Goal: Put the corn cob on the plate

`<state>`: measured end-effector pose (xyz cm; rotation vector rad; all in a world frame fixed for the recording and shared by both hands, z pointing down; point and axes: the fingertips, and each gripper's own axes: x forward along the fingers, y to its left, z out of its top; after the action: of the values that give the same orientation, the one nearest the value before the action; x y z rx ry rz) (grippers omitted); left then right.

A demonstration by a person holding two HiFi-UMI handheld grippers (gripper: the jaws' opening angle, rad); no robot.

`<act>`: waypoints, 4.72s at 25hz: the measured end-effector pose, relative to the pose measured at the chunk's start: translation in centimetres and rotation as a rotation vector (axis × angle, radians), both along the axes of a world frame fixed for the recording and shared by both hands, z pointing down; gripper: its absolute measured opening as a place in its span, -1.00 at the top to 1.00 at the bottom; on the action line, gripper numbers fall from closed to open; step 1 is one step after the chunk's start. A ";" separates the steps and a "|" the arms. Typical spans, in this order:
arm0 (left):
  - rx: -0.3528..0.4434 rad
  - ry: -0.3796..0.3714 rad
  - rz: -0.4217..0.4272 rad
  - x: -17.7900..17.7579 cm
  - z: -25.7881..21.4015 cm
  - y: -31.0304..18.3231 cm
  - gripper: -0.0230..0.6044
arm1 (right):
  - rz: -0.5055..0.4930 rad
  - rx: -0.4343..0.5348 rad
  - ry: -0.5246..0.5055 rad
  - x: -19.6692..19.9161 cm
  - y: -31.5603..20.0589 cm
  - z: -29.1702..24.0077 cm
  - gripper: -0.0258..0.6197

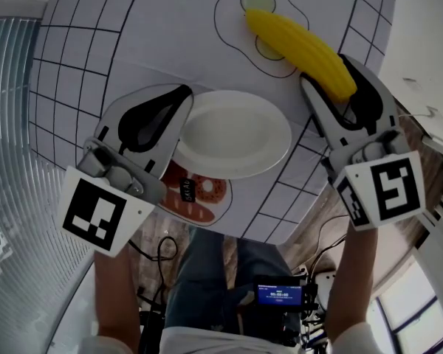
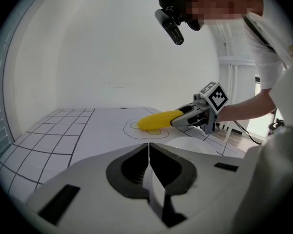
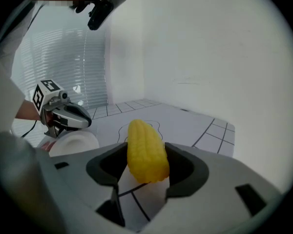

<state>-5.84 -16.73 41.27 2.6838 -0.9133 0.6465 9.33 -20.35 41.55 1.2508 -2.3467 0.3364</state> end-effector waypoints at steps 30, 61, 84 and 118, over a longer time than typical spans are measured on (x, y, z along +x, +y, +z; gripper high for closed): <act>0.110 -0.122 0.156 1.1 0.2 1.8 0.41 | -0.060 0.050 -0.275 -4.1 3.3 -5.9 0.18; 0.072 -0.150 0.161 -2.1 0.5 5.0 0.40 | -0.172 -0.248 -0.536 -8.1 7.0 -3.6 0.19; 0.086 -0.186 0.177 -1.3 0.8 5.1 0.39 | -0.126 -0.274 -0.342 -6.9 7.0 -1.3 0.06; 0.097 -0.222 0.159 -1.8 0.4 5.9 0.39 | -0.085 -0.217 -0.178 -6.0 9.2 -0.7 -0.01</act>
<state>-7.64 -10.86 41.64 2.8341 -0.8067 0.9745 3.34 -11.18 40.87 1.0537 -2.4240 0.6791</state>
